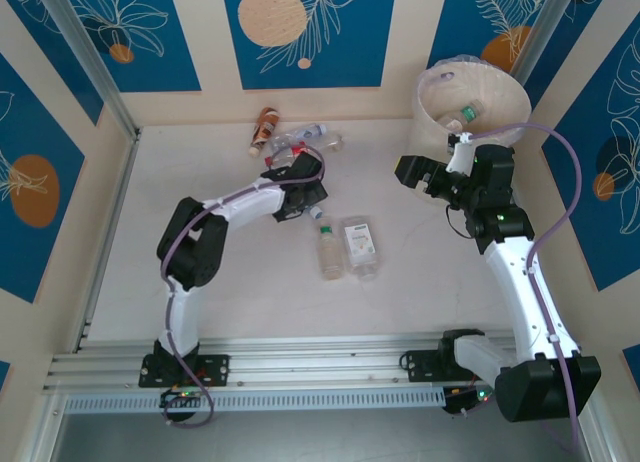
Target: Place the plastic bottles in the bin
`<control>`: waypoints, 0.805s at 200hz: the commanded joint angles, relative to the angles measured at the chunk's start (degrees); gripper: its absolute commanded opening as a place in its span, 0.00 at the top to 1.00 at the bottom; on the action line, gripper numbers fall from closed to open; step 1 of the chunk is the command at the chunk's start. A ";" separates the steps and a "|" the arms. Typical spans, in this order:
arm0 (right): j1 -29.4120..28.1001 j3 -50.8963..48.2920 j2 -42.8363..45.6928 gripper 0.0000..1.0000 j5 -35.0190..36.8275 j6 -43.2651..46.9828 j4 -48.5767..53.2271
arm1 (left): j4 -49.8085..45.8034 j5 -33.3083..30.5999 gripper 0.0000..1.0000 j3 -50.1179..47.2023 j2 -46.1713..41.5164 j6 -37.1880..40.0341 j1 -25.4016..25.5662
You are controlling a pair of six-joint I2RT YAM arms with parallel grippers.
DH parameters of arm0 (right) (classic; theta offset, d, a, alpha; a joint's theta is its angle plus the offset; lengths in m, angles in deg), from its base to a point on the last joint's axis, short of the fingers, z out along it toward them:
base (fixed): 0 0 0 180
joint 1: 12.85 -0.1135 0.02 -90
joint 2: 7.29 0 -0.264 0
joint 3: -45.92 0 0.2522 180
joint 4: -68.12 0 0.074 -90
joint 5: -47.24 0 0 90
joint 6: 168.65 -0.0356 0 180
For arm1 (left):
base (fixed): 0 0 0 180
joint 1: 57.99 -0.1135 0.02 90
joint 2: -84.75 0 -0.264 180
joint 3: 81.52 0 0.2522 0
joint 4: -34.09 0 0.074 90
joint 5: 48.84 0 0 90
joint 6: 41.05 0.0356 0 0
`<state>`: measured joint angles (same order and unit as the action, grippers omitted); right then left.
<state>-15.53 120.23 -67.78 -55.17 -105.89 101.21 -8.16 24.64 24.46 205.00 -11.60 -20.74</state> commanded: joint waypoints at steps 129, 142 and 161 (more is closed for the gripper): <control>-0.40 0.09 1.08 0.00 1.69 0.22 2.72 | 2.07 -7.45 0.37 -1.59 3.74 5.78 1.53; -0.35 0.00 1.08 0.00 1.86 0.25 2.73 | 5.00 -6.56 0.40 -4.05 2.49 8.01 1.58; -0.40 -0.09 0.86 0.00 1.69 -0.07 2.51 | 9.41 -4.85 0.45 -7.71 0.22 11.51 1.53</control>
<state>-15.53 120.23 -67.76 -53.64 -105.87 102.79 -2.74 19.03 21.21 208.50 -5.55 -19.45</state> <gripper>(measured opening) 0.999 0.599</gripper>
